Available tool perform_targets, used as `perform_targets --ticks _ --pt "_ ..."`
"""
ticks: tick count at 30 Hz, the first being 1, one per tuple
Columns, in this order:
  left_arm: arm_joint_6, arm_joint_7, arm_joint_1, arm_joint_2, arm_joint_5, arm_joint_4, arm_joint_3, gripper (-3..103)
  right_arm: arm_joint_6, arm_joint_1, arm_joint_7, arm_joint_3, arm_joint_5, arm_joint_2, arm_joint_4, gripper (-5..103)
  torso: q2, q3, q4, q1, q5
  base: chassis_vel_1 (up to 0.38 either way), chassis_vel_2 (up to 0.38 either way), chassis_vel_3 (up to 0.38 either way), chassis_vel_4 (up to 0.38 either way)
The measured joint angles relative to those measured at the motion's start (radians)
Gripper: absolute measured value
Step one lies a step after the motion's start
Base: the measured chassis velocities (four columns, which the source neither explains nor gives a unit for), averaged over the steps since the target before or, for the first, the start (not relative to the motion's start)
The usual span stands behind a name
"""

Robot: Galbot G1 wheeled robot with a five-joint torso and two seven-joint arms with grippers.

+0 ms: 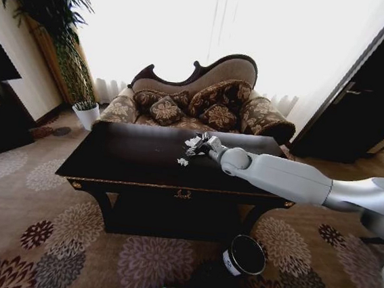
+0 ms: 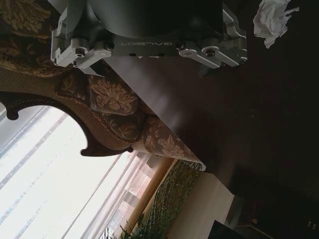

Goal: Move to the front of the table and place the trash on the table into the trash bin.

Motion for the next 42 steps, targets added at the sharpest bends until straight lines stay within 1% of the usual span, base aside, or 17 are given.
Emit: perform_targets --ticks 5,7,9,12,21,24,33,34,35,36,39,40,41,42 --pt "-0.001 0.0 0.0 -0.003 0.001 -0.004 0.002 100 -0.018 0.024 -0.006 -0.019 -0.009 0.018 -0.023 100 0.0 0.0 -0.0002 0.0 0.0 0.0 0.0 0.0 0.0" --pt "-0.001 0.0 0.001 -0.005 0.001 -0.008 0.002 100 -0.02 0.026 -0.01 -0.024 -0.031 0.027 -0.039 100 0.0 0.0 -0.0001 0.0 0.0 0.0 0.0 0.0 0.0" --pt "-0.001 0.0 0.006 -0.01 0.001 -0.014 0.0 100 -0.01 0.021 -0.03 -0.027 -0.084 0.038 -0.076 100 0.0 0.0 0.0 0.0 0.0 0.0 0.0 0.0 0.0" --pt "-0.004 0.0 0.01 -0.017 0.001 -0.019 -0.001 100 -0.004 0.013 -0.033 -0.031 -0.099 0.047 -0.097 100 0.0 0.0 -0.0002 0.0 0.0003 0.0 0.0 0.0 0.0" --pt "-0.006 0.001 0.013 -0.034 0.007 -0.025 -0.001 100 -0.009 0.008 -0.04 -0.047 -0.104 0.077 -0.142 100 0.0 0.0 0.0 0.0 0.0001 0.0 0.0 0.0 0.0" --pt "-0.007 0.001 0.012 -0.039 0.012 -0.026 0.002 100 -0.023 0.011 -0.045 -0.064 -0.086 0.088 -0.156 100 0.0 0.0 -0.0001 0.0 0.0 0.0 0.0 0.0 0.0" --pt "-0.008 0.002 0.009 -0.046 0.022 -0.025 0.011 100 -0.031 0.006 -0.063 -0.076 -0.09 0.097 -0.189 100 0.0 0.0 -0.0001 0.0 0.0001 0.0 0.0 0.0 0.0" --pt "-0.009 0.002 0.008 -0.046 0.023 -0.024 0.013 100 -0.031 0.006 -0.066 -0.076 -0.09 0.097 -0.194 101 0.0 0.0 -0.0001 0.0 0.0001 0.0 0.0 0.0 0.0" --pt "-0.009 0.002 0.007 -0.046 0.024 -0.023 0.014 100 -0.031 0.006 -0.07 -0.076 -0.091 0.097 -0.196 97 0.0 0.0 -0.0001 0.0 0.0 0.0 0.0 0.0 0.0" --pt "-0.009 0.002 0.007 -0.046 0.024 -0.023 0.014 100 -0.031 0.006 -0.07 -0.076 -0.091 0.097 -0.196 97 0.0 0.0 -0.0001 0.0 0.0 0.0 0.0 0.0 0.0" --pt "-0.01 0.002 0.005 -0.048 0.028 -0.023 0.02 100 -0.03 0.006 -0.08 -0.076 -0.095 0.093 -0.196 82 0.0 0.0 0.0 0.0 0.0001 0.0 0.0 0.0 0.0" --pt "-0.01 0.002 0.004 -0.049 0.029 -0.023 0.021 100 -0.029 0.006 -0.084 -0.075 -0.098 0.09 -0.196 82 0.0 0.0 -0.0001 0.0 0.0 0.0 0.0 0.0 0.0" --pt "-0.01 0.002 0.004 -0.049 0.03 -0.023 0.022 100 -0.029 0.006 -0.086 -0.075 -0.1 0.088 -0.196 77 0.0 0.0 -0.0001 0.0 0.0001 0.0 0.0 0.0 0.0" --pt "-0.01 0.002 0.004 -0.049 0.03 -0.023 0.022 100 -0.029 0.006 -0.086 -0.075 -0.1 0.088 -0.196 77 0.0 0.0 -0.0001 0.0 0.0001 0.0 0.0 0.0 0.0"
